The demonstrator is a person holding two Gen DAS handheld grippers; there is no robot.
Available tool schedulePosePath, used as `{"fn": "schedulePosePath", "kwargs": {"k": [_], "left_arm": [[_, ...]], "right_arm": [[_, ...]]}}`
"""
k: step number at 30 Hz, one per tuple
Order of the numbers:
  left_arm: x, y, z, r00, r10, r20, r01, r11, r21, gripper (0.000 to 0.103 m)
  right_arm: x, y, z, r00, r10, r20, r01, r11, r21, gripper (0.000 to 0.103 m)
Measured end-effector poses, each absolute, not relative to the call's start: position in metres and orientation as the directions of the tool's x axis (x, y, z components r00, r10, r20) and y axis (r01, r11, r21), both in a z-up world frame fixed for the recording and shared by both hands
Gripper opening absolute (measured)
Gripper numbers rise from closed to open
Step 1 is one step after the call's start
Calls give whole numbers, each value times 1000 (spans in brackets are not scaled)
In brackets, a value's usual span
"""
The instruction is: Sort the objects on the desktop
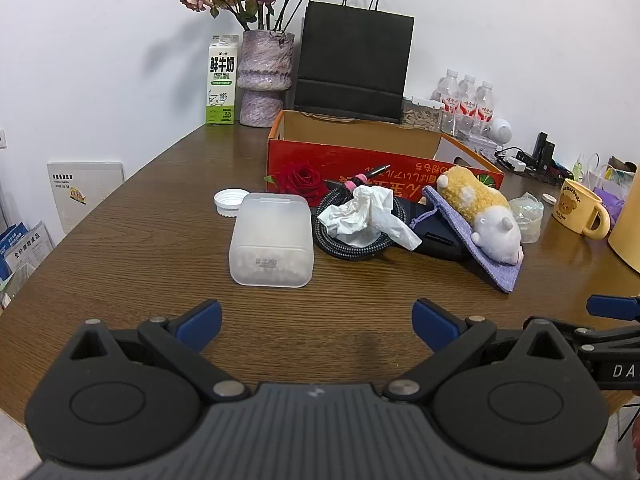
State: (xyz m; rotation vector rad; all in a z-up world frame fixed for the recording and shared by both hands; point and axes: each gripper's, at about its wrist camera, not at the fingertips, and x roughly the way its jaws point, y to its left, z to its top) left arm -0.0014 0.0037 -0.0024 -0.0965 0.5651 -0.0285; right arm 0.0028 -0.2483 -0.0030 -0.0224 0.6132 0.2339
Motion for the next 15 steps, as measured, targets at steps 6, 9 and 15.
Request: {"fn": "schedulePosePath", "kwargs": {"k": [6,9,15], "left_arm": [[-2,4,-4,843,-55,-535,2,995,-98,103],[-3,5,-4,842,-55,-536,3,995,-97,103],[-4,3,-3,844,-52,-533,3,996,-93,103]], "right_arm": [[2,-249,-4,792,211,-573,-224,973,48,103],[1,-249,-4,793,210,-572,-223,974,48,103],[-1,-248,-4,796,209,-569,-223,974,45,103]]}}
